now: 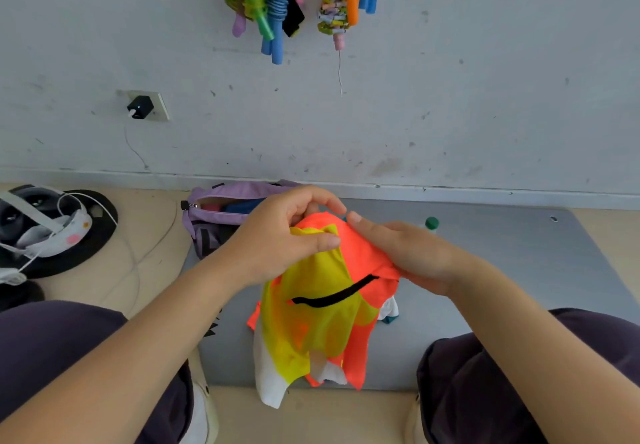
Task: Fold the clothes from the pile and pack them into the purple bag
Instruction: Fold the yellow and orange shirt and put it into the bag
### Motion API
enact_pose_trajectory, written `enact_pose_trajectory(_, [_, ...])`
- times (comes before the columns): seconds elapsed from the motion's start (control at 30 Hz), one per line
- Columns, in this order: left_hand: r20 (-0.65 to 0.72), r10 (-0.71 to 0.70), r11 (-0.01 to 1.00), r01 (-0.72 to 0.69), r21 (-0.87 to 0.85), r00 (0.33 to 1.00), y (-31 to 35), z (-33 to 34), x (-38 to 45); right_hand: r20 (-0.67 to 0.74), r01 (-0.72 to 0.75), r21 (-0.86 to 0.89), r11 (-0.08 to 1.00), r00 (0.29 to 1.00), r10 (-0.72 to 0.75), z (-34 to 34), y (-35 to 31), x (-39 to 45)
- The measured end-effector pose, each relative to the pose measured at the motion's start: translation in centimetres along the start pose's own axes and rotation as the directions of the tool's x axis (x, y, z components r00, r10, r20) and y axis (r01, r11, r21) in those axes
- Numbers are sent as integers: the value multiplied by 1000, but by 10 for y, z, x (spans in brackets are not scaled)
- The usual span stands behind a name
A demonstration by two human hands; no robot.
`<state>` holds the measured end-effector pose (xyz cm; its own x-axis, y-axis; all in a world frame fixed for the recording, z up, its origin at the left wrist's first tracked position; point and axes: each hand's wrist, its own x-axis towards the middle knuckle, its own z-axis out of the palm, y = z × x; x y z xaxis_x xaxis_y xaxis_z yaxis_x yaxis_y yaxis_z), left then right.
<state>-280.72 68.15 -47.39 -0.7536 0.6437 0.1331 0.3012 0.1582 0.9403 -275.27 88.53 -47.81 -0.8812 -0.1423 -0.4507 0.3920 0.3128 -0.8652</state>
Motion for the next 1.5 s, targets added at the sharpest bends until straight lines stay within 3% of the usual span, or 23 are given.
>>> enact_pose_trajectory(0.17, [-32,-8,1000,8,-12,999,-5,2,-1,4,128,353,927,990,-138,-5,-1,-1])
enact_pose_trajectory(0.27, [-57,-36,999,36,-10,998,-11,1,2,-57,193,438,878,981,-187,-8,-2,0])
enact_pose_trajectory(0.37, [-61,-52,998,50,-33,997,-14,2,2,-31,189,402,896,981,-193,-11,-3,-1])
enact_pose_trajectory(0.5, [-41,-9,999,7,-48,999,-13,8,0,67,55,183,982,995,-68,-6,-1,0])
enact_pose_trajectory(0.6, [-1,-20,999,20,-28,1000,-14,6,0,-35,163,266,950,987,-159,-6,0,1])
enact_pose_trajectory(0.77, [113,-202,978,196,66,973,-29,1,3,-164,309,351,884,950,-267,-21,-2,-2])
enact_pose_trajectory(0.87, [137,-316,923,270,275,939,-41,2,5,-235,348,272,897,928,-289,-26,-4,-5])
enact_pose_trajectory(0.97, [124,-359,896,305,323,925,-46,-8,5,-366,369,161,915,884,-292,-33,-2,-4])
enact_pose_trajectory(1.1, [62,-283,913,249,325,957,-50,-17,5,-427,362,143,921,862,-273,-39,3,-2])
enact_pose_trajectory(1.27, [-78,-207,978,209,26,975,-48,-21,5,-487,318,136,938,846,-216,-46,9,2])
enact_pose_trajectory(1.33, [-123,-149,985,159,73,981,-49,-24,5,-480,333,172,927,850,-217,-48,10,3])
enact_pose_trajectory(1.4, [-95,-131,980,143,135,987,-50,-28,5,-465,357,191,914,853,-236,-47,9,3])
enact_pose_trajectory(1.5, [59,-236,957,222,186,970,-49,-37,3,-439,378,194,905,859,-264,-46,10,2])
